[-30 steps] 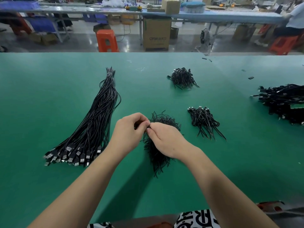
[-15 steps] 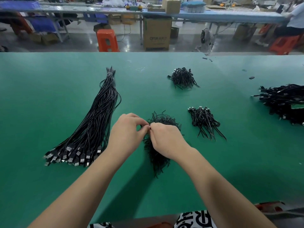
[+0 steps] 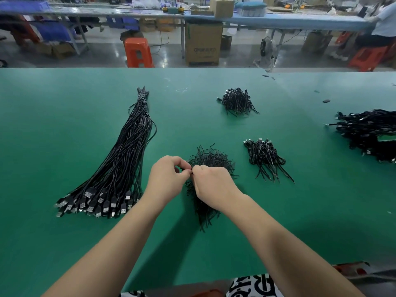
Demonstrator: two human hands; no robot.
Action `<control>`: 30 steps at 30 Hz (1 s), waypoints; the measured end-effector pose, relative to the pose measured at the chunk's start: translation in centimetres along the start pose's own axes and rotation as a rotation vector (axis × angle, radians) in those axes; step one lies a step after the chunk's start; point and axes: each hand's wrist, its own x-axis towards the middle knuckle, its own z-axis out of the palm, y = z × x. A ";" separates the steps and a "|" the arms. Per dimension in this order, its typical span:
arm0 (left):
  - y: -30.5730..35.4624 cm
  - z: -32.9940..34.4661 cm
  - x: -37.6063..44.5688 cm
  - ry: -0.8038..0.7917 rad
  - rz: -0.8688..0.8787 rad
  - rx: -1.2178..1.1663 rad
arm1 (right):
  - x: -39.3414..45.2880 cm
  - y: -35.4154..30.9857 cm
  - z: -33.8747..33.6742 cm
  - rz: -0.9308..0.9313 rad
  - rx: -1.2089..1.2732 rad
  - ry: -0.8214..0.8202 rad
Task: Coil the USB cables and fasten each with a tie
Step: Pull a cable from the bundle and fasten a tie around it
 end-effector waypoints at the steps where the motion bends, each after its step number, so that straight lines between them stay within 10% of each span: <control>1: 0.0 0.0 0.1 -0.009 0.016 0.058 | -0.1 0.0 0.1 -0.001 -0.013 -0.010; 18: -0.6 -1.1 0.9 -0.140 0.347 0.522 | 0.2 -0.1 0.3 -0.012 0.025 -0.024; 24: -2.1 -2.7 1.6 -0.077 0.077 0.140 | 0.4 3.3 -2.4 0.236 0.462 0.183; 30: -1.2 -2.6 0.8 -0.071 -0.104 -0.376 | 1.0 3.7 -2.6 0.341 1.066 -0.006</control>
